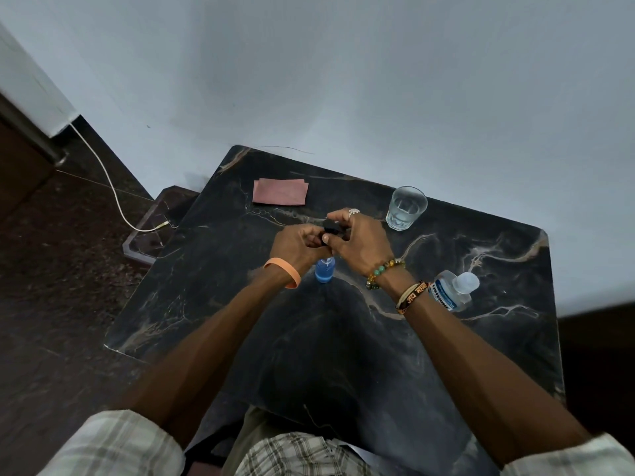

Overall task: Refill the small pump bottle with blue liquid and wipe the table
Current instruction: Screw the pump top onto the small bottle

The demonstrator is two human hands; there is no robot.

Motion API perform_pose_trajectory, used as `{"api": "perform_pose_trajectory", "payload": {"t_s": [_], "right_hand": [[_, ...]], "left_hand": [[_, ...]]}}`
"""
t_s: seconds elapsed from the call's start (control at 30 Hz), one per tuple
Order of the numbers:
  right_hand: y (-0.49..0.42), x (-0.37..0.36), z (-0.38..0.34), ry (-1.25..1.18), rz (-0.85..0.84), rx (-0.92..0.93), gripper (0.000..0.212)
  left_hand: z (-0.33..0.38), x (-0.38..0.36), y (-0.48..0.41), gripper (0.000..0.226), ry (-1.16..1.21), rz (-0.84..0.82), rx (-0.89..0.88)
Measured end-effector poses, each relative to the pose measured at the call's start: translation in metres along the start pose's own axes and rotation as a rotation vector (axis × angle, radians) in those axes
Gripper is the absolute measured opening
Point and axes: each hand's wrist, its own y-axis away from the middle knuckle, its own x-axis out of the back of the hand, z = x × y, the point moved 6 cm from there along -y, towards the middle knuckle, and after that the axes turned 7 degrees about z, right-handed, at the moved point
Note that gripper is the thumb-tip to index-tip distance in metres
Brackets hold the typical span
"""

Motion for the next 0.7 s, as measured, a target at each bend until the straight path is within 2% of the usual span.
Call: {"api": "perform_pose_trajectory", "payload": {"t_s": [0.1, 0.3, 0.47, 0.6, 0.7], "right_hand": [[0.005, -0.017, 0.014, 0.007, -0.036, -0.040, 0.040], [0.015, -0.036, 0.042, -0.100, -0.122, -0.139, 0.049], [0.016, -0.045, 0.052, -0.079, -0.142, -0.164, 0.053], [0.016, -0.056, 0.054, -0.049, -0.183, -0.187, 0.049], [0.018, -0.063, 0.054, -0.004, -0.203, -0.169, 0.049]], "left_hand": [[-0.012, -0.011, 0.004, 0.021, -0.090, -0.027, 0.019], [-0.025, -0.021, 0.009, 0.020, -0.251, -0.020, 0.033], [-0.031, -0.024, 0.013, 0.027, -0.186, -0.043, 0.051], [-0.034, -0.024, 0.012, 0.027, -0.147, -0.036, 0.060], [-0.039, -0.024, 0.010, 0.042, -0.177, -0.039, 0.077]]}}
